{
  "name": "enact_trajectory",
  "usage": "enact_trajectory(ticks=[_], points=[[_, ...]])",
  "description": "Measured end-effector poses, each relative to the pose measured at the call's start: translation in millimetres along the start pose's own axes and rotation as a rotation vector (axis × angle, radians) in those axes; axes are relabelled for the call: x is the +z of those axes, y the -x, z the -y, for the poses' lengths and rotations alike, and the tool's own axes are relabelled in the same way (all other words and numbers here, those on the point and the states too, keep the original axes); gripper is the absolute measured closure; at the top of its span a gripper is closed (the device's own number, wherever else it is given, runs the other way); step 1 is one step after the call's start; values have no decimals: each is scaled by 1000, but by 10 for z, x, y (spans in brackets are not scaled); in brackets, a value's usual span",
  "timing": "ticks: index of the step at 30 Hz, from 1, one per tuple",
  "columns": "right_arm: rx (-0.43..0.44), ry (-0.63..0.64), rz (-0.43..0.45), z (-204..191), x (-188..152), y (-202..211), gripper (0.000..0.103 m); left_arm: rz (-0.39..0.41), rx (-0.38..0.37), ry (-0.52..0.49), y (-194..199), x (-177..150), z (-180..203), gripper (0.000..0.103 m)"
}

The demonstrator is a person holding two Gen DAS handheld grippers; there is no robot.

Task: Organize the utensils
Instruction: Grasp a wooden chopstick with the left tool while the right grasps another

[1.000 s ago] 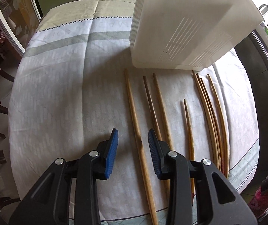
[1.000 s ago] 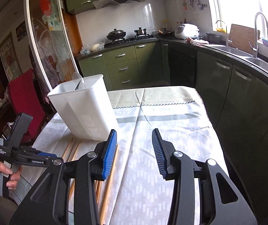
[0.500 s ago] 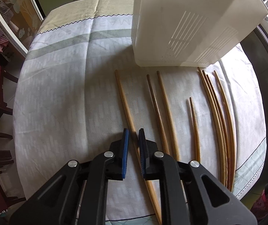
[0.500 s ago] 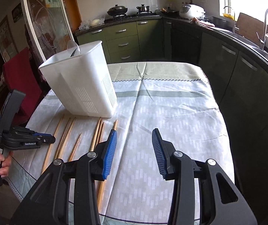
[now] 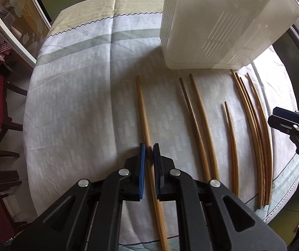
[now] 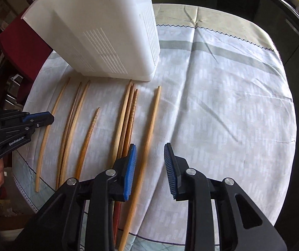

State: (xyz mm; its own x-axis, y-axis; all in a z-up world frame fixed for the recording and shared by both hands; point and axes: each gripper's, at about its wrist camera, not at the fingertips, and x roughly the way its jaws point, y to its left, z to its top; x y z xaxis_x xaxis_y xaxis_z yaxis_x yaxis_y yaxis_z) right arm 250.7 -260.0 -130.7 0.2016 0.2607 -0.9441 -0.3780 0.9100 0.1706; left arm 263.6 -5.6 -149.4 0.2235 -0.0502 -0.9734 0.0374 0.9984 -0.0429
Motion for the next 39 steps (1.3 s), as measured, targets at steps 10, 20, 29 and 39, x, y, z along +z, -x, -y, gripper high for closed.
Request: enact_trajectory(ticks=[10,20,29,39], points=[[-90,13,-45,-181,206,-238,83,-2,7,-17,-3,-13,-29,95],[-148,11,-44,-459,261,-398,91,-24,48,-34,7,64,58,95],[-94,-23,5,-457,233,-308,96,-1,58,-28,70,130,36,97],[-41,-59,127,-354,210,286,96,103,24,-30,600,55,15,97]])
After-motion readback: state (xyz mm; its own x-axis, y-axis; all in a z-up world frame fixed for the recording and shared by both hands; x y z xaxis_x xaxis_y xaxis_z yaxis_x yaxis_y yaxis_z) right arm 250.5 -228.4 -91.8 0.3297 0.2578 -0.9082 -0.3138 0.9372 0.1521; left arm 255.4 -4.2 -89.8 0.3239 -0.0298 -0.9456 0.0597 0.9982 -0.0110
